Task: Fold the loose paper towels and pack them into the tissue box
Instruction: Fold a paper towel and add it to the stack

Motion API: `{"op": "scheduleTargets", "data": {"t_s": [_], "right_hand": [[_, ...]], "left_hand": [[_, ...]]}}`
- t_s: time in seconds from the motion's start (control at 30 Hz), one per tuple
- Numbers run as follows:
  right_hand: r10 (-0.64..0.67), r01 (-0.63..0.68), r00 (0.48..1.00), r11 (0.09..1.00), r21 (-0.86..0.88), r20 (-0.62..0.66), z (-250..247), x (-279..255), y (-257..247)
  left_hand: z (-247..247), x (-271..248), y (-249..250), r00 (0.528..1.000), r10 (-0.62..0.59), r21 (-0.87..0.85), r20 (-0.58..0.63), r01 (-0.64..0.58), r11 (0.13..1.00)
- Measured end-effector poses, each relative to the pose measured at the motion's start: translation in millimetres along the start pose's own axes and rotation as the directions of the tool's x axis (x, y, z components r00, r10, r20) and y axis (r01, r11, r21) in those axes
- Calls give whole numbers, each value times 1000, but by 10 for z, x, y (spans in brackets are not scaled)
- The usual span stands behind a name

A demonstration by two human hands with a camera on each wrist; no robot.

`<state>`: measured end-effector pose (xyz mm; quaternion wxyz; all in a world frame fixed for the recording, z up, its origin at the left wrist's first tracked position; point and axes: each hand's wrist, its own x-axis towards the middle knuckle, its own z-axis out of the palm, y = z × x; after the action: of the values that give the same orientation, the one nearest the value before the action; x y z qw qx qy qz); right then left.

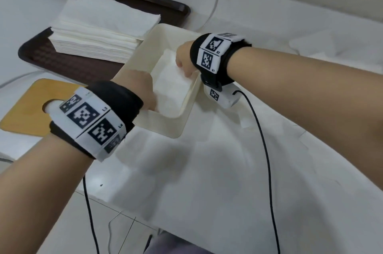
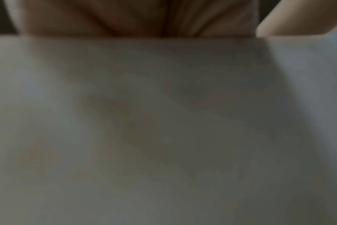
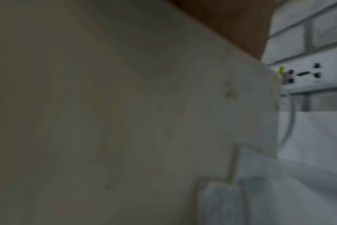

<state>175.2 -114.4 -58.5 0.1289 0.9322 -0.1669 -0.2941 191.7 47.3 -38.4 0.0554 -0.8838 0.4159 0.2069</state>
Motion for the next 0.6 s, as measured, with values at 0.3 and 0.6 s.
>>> {"op": "scheduleTargets", "data": {"t_s": [0.3, 0.6], "right_hand": [[-45, 46, 992, 999, 7, -115, 141, -59, -110], [-77, 77, 997, 996, 54, -2, 200, 3, -102]], "left_hand": [[59, -93, 185, 960, 104, 0, 260, -108, 994], [18, -130, 252, 945, 60, 48, 320, -80, 996]]}}
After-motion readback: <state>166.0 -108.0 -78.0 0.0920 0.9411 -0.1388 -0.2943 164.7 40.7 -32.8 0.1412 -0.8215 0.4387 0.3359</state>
